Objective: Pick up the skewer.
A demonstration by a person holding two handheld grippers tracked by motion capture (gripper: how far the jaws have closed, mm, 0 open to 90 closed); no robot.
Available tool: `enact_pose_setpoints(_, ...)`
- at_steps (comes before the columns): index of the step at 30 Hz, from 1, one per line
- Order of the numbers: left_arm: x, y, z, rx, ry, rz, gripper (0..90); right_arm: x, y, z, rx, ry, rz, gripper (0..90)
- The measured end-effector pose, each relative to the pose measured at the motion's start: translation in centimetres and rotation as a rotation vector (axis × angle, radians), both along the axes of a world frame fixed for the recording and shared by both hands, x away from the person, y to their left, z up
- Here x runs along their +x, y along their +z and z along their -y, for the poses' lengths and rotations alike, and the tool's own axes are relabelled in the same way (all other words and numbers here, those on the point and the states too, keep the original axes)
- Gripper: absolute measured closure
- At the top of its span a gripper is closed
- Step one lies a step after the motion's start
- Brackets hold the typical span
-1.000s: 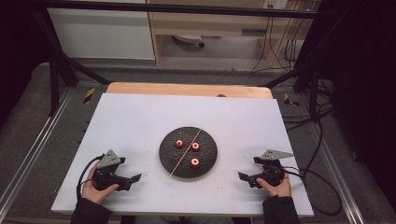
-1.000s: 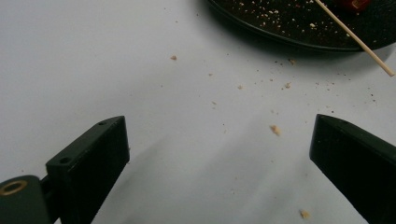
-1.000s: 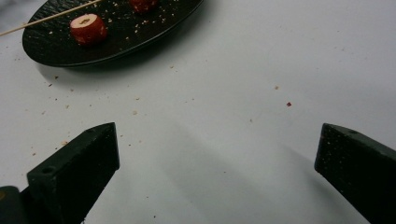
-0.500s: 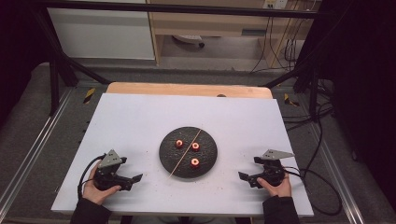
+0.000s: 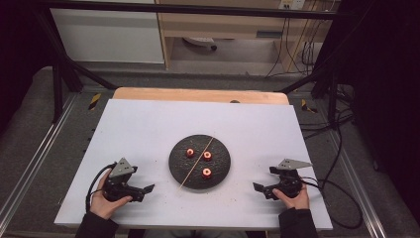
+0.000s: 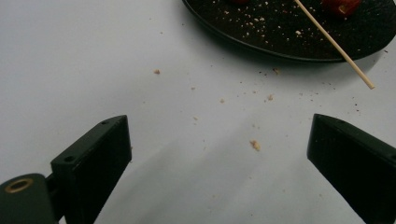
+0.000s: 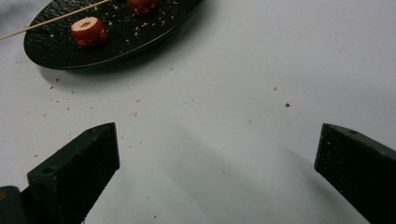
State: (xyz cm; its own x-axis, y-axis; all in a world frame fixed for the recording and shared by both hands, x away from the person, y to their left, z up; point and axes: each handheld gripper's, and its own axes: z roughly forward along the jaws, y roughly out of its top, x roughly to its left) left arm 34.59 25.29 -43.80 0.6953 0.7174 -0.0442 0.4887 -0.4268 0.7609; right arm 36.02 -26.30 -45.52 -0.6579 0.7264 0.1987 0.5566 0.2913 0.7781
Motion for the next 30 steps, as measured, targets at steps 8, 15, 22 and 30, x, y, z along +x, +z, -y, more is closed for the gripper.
enact_pose_setpoints(8,0.1,0.7,0.6,0.013,0.0,0.002,7.3,0.0,-0.1,0.0,-0.011,0.002,-0.001,0.9)
enact_pose_setpoints(15,0.3,1.4,1.5,0.02,0.001,-0.001,7.7,0.0,-0.1,0.0,-0.013,0.004,0.001,0.9)
enact_pose_setpoints(22,0.7,2.1,3.4,0.036,-0.013,-0.002,8.6,0.0,-0.1,-0.1,-0.015,0.002,-0.004,0.9)
enact_pose_setpoints(30,1.4,2.7,5.8,0.052,-0.026,-0.013,9.6,0.0,-0.1,0.0,-0.018,0.0,-0.002,1.0)
